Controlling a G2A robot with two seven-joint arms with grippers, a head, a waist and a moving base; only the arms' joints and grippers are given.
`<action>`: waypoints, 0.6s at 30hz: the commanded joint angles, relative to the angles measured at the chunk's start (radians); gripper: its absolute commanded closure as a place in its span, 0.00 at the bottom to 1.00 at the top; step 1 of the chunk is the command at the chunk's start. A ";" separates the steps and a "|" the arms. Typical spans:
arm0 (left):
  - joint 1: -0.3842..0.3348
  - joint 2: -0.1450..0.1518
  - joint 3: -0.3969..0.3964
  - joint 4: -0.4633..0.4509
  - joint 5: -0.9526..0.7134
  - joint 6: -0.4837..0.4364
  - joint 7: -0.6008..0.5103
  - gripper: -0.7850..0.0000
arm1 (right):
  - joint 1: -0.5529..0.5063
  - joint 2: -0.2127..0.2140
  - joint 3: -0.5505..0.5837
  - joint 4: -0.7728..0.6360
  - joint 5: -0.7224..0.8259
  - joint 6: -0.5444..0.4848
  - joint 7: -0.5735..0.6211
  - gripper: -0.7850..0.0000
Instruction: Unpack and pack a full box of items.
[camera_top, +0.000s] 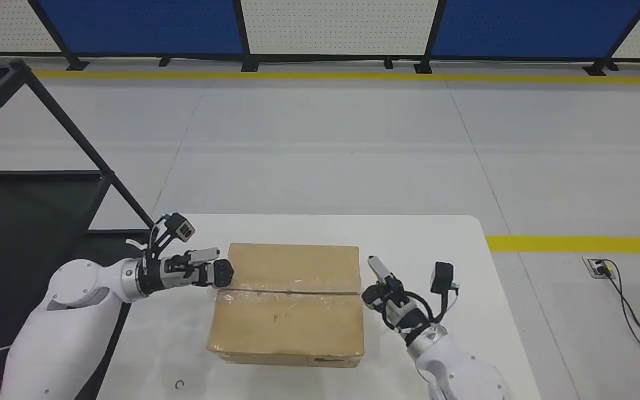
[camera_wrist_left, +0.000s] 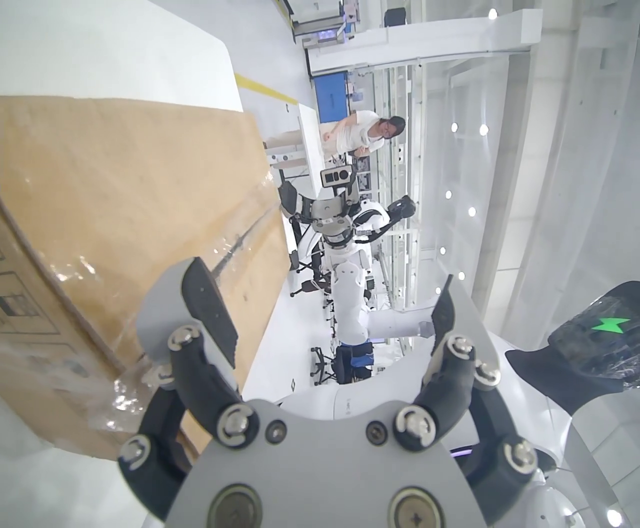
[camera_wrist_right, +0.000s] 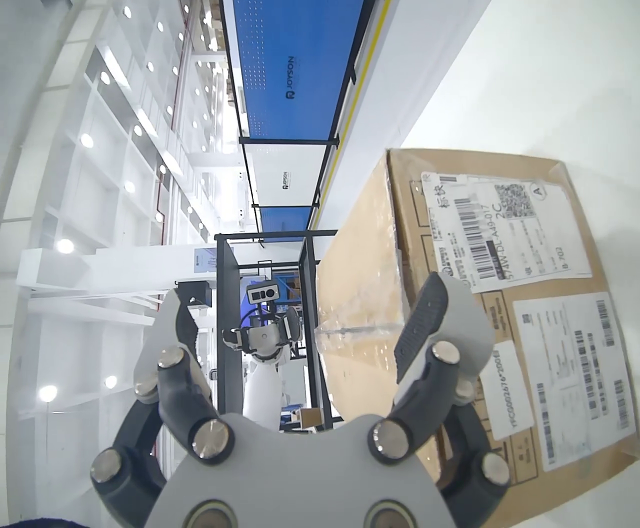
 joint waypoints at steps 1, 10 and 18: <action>-0.003 0.002 -0.012 0.004 -0.006 -0.009 0.008 0.00 | -0.019 0.002 0.022 -0.025 0.023 -0.031 -0.016 0.00; 0.001 0.014 -0.084 0.012 -0.080 -0.036 0.015 0.00 | -0.080 0.007 0.068 -0.093 0.152 -0.183 -0.007 0.00; 0.019 0.011 -0.093 0.001 -0.126 -0.045 0.020 0.00 | -0.045 0.011 0.032 -0.059 0.142 -0.181 0.001 0.00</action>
